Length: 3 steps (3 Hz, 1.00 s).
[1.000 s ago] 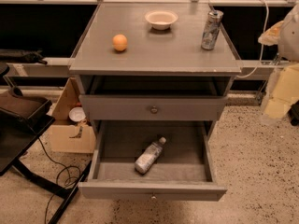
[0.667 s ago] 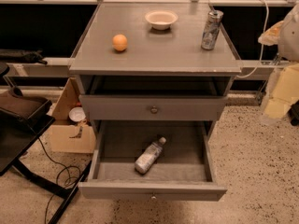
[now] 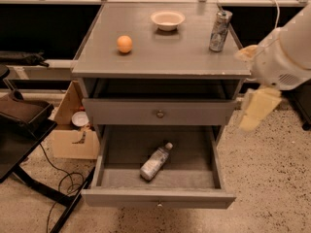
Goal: Pick blue plastic bottle from middle drawer and place on counter
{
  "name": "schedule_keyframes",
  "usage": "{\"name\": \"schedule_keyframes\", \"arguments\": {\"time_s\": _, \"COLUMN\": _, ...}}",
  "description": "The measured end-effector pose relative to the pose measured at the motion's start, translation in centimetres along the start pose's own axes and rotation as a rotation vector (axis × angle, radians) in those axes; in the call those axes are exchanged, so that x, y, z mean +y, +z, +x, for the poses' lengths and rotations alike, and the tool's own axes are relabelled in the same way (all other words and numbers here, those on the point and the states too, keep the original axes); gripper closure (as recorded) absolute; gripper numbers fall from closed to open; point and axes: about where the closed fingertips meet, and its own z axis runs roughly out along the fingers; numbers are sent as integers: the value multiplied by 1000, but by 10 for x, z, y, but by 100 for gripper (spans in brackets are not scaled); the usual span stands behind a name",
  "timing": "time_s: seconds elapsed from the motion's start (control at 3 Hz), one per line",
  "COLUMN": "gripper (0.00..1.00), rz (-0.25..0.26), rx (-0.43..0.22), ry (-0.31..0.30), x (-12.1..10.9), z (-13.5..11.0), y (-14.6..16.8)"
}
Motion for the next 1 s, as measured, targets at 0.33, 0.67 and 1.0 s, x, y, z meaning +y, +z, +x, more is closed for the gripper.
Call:
{"name": "schedule_keyframes", "arguments": {"time_s": 0.33, "gripper": 0, "rz": -33, "rx": -23, "ry": -236, "x": -10, "z": -16, "y": 72}}
{"name": "schedule_keyframes", "arguments": {"time_s": 0.67, "gripper": 0, "rz": -61, "rx": 2, "ry": -438, "x": -15, "z": -27, "y": 132}}
{"name": "schedule_keyframes", "arguments": {"time_s": 1.0, "gripper": 0, "rz": -74, "rx": 58, "ry": -529, "x": -12, "z": -34, "y": 179}}
